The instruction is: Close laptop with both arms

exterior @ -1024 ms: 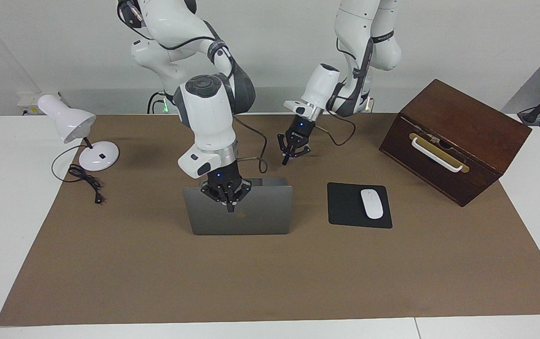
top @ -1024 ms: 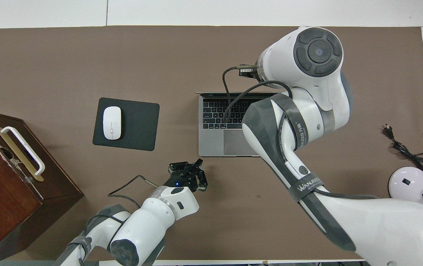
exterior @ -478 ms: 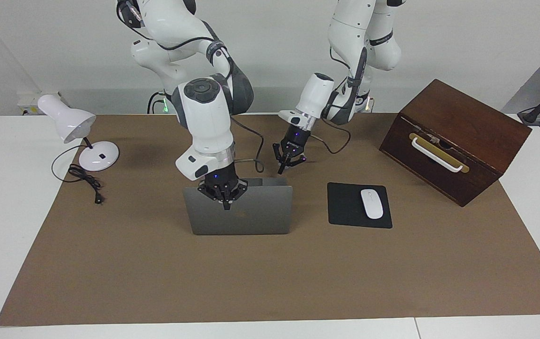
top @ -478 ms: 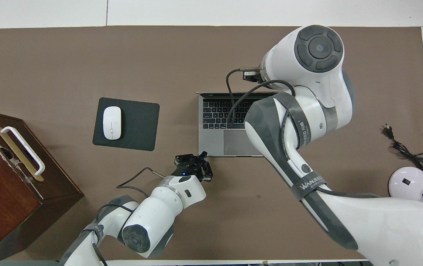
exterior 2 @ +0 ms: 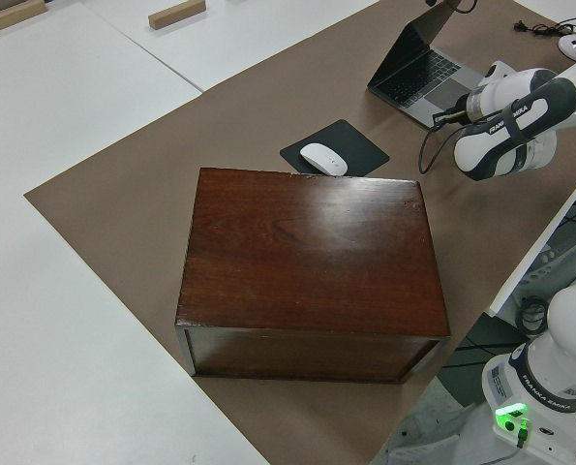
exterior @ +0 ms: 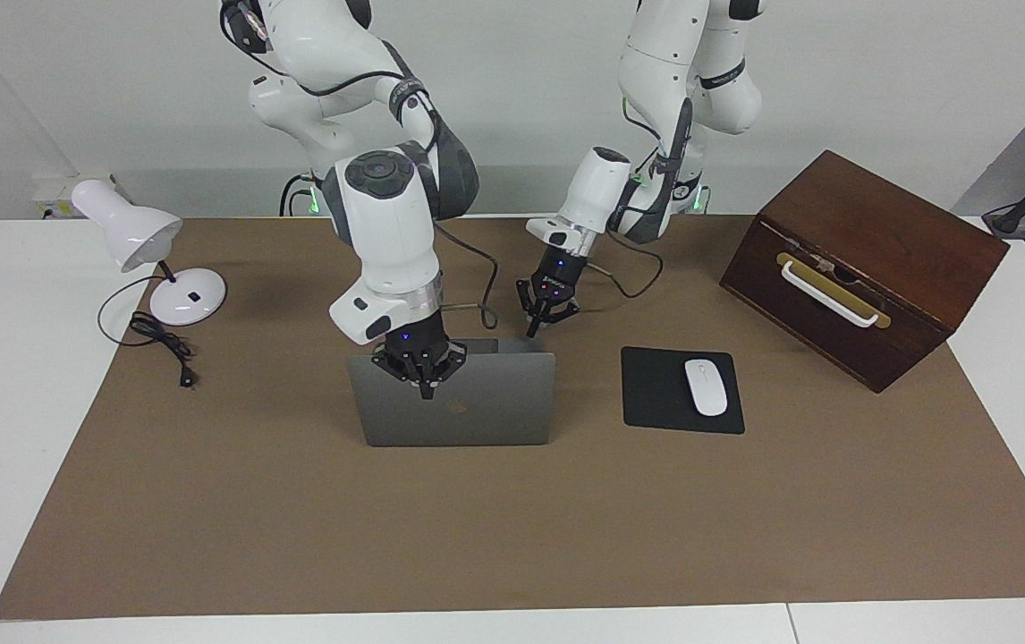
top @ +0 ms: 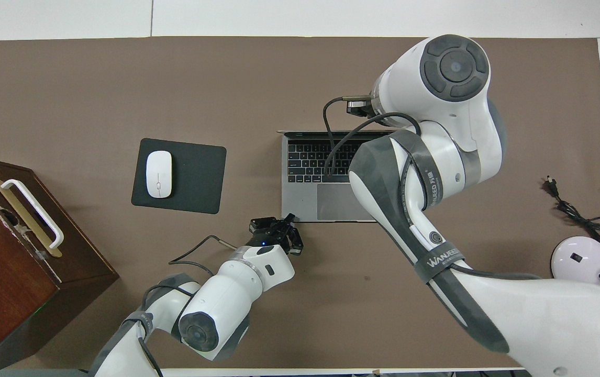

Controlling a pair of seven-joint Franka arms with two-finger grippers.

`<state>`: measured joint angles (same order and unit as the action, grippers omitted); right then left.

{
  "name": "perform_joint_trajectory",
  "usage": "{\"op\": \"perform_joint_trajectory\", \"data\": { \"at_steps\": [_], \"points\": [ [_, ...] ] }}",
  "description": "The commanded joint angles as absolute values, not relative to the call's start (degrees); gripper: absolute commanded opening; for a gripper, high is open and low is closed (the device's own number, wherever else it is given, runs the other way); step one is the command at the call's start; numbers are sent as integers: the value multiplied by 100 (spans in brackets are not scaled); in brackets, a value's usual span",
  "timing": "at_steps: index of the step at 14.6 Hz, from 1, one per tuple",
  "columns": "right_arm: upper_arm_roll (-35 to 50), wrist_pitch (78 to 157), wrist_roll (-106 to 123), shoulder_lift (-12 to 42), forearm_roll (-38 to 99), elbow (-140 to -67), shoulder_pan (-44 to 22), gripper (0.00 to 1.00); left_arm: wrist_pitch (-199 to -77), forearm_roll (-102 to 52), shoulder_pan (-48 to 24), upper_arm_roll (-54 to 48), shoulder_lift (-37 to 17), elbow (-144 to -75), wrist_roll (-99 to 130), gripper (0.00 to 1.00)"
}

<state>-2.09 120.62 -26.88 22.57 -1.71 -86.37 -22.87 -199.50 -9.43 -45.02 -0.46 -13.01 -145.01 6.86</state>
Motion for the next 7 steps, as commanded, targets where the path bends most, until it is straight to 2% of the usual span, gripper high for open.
{"op": "perform_joint_trajectory", "data": {
  "at_steps": [1,7],
  "points": [
    [-141,12023,-2663,2118,-325,-8780,-2215,0,-20083,-1195,-4754,35,-1608,-14300,677,0],
    [-141,11858,-2663,2109,-290,-8780,-2171,0,-20083,-1195,-4755,44,-1679,-14273,686,0]
  ]
}}
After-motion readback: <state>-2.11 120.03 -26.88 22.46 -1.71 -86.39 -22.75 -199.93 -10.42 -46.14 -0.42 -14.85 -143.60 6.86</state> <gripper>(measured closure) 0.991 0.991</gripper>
